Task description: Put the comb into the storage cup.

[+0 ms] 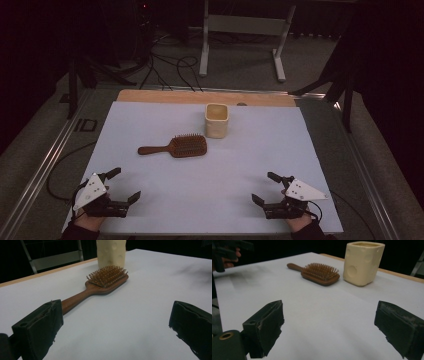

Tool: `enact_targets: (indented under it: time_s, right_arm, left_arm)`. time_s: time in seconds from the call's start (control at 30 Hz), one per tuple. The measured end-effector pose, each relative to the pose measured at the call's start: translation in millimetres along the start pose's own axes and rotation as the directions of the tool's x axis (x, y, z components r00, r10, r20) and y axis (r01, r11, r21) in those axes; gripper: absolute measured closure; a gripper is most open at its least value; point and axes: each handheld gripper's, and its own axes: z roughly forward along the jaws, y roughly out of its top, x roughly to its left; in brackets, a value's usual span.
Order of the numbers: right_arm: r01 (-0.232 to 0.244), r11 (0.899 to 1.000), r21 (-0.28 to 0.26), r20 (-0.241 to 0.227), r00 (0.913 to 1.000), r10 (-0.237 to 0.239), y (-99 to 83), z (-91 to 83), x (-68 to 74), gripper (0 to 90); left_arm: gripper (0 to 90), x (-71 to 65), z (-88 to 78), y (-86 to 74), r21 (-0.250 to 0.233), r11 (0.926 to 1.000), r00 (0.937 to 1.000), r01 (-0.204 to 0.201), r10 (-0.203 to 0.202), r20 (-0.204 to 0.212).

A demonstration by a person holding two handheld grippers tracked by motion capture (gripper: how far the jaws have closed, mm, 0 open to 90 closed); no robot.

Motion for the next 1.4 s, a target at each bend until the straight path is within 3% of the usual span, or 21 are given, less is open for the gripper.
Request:
enact_targets:
  time_s: [0.27,0.83,1.1,1.4]
  right_arm:
    - [0.032,0.999,0.028,0.011,0.9994,-0.032,-0.2,2.3,3.5,8.4]
    - [0.035,0.999,0.024,0.011,0.9993,-0.036,0.7,1.9,4.6,8.5]
    - [0.037,0.999,0.016,0.012,0.9992,-0.037,2.5,1.2,6.2,8.5]
    - [0.037,0.999,0.008,0.014,0.9992,-0.037,4.1,0.9,8.1,8.5]
  left_arm:
    - [0.0,-0.3,-0.3,0.5,0.002,1.0000,1.0000,-0.002,0.002,-0.002]
    - [0.0,-3.8,-0.1,6.9,0.001,0.9998,0.9997,-0.019,0.019,0.016]
    - [0.0,-6.5,-2.5,16.6,0.008,0.9994,0.9991,-0.032,0.032,0.027]
    - [0.0,1.3,-10.9,38.7,0.004,0.9985,0.9979,-0.055,0.055,0.033]
